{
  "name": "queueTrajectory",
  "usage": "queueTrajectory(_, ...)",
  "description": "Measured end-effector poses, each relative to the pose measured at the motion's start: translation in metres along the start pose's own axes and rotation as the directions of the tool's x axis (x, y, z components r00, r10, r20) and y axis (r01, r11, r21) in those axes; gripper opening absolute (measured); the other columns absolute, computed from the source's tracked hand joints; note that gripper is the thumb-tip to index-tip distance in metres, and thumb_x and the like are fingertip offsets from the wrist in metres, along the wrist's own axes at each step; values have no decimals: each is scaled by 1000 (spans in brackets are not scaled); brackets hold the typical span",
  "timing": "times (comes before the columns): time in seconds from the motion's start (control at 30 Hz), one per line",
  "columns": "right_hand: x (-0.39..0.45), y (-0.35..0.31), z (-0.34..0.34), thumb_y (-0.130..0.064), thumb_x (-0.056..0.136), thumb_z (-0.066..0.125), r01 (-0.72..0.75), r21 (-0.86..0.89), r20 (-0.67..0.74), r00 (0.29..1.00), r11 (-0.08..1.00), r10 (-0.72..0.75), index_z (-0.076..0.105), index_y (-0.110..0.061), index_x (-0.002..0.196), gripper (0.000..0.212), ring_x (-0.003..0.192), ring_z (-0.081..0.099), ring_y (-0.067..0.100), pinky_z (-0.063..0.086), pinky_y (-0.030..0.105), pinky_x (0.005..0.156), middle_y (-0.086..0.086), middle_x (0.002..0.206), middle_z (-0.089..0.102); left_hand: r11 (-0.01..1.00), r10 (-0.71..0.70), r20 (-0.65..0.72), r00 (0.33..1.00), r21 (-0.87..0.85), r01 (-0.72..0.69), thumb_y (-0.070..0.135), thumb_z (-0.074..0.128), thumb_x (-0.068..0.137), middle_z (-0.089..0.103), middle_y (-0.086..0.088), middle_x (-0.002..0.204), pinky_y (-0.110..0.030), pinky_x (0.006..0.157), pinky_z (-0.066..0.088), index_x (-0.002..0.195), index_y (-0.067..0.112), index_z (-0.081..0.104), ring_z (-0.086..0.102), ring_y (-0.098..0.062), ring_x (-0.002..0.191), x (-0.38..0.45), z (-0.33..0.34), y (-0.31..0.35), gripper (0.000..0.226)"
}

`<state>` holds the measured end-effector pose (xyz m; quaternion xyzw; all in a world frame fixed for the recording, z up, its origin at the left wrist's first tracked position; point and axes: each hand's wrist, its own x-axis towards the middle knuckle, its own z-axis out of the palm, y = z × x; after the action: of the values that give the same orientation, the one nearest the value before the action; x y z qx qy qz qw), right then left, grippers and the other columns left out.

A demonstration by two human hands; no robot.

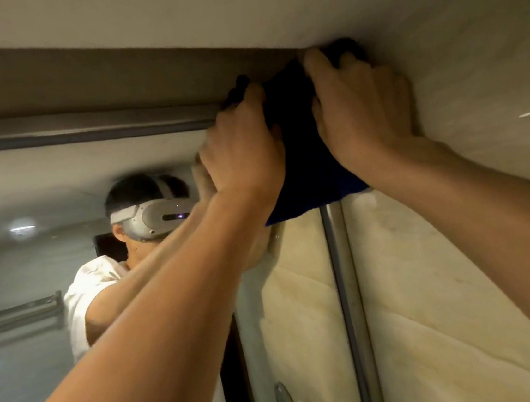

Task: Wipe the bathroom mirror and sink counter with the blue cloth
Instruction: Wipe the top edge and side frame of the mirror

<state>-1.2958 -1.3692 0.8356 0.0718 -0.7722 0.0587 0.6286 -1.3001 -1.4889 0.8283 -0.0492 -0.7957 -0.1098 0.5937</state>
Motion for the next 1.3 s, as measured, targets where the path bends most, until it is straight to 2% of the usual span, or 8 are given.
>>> queueTrajectory(0.13, 8, 1, 7, -22, 104, 37, 83, -155, 117, 991, 984, -65, 40, -6, 132, 32, 63, 34, 24, 16, 28, 47, 21, 114, 54, 994, -52, 119, 991, -93, 64, 28, 44, 104, 49, -10, 135, -35, 70, 33, 142, 21, 37, 56, -34, 114, -8, 29, 41, 39)
queueTrajectory(0.33, 18, 1, 11, -16, 105, 37, 137, -208, 208, 974, 968, -93, 49, -6, 117, 20, 53, 19, 17, 13, 29, 46, 18, 111, 54, 980, -88, 110, 990, -169, 105, 22, 45, 102, 54, -10, 126, -34, 69, 38, 130, 19, 50, 60, -34, 106, -11, 39, 37, 29)
queueTrajectory(0.6, -17, -5, 10, -18, 104, 36, 94, -147, 336, 941, 985, -40, 50, -14, 109, 16, 58, 29, 15, 20, 28, 48, 11, 108, 55, 951, -110, 246, 963, -256, 174, 26, 49, 99, 54, -4, 118, -36, 66, 46, 127, 22, 44, 62, -27, 96, -51, 48, 32, 28)
queueTrajectory(0.77, -37, -5, 10, -15, 101, 41, 106, -109, 405, 913, 988, -53, 53, -14, 106, 13, 93, 59, 26, 34, 32, 64, 10, 110, 58, 948, -82, 317, 945, -267, 172, 27, 49, 97, 59, 1, 109, -37, 70, 52, 116, 24, 49, 63, -24, 92, -73, 43, 23, 19)
queueTrajectory(0.9, -60, -5, 4, -15, 100, 46, 184, -127, 494, 864, 975, -99, 54, -13, 120, 22, 99, 60, 25, 37, 31, 65, 11, 117, 57, 938, -75, 422, 903, -278, 208, 26, 51, 95, 57, -1, 113, -35, 69, 47, 135, 28, 43, 61, -25, 98, -105, 39, 20, 40)
queueTrajectory(1.13, -35, -7, -5, -17, 101, 42, 57, -164, 262, 965, 985, -12, 46, -12, 128, 27, 91, 59, 34, 33, 33, 60, 17, 117, 52, 924, -72, 270, 960, -343, 166, 27, 52, 96, 50, -8, 131, -42, 76, 51, 150, 27, 27, 59, -36, 108, -55, 33, 23, 60)
queueTrajectory(1.2, -18, -8, -7, -16, 103, 39, 44, -177, 274, 962, 983, 6, 44, -9, 128, 27, 86, 56, 32, 33, 33, 58, 19, 121, 48, 934, -78, 228, 971, -323, 151, 28, 50, 99, 49, -9, 132, -38, 68, 43, 149, 25, 30, 59, -36, 107, -37, 34, 29, 54)
queueTrajectory(1.3, 3, -7, -4, -16, 103, 40, 187, -252, 412, 908, 949, -70, 46, -8, 118, 18, 68, 40, 21, 28, 30, 52, 18, 117, 47, 965, -68, 222, 973, -234, 120, 28, 50, 99, 50, -9, 128, -36, 64, 37, 142, 21, 36, 61, -33, 103, -29, 40, 33, 45)
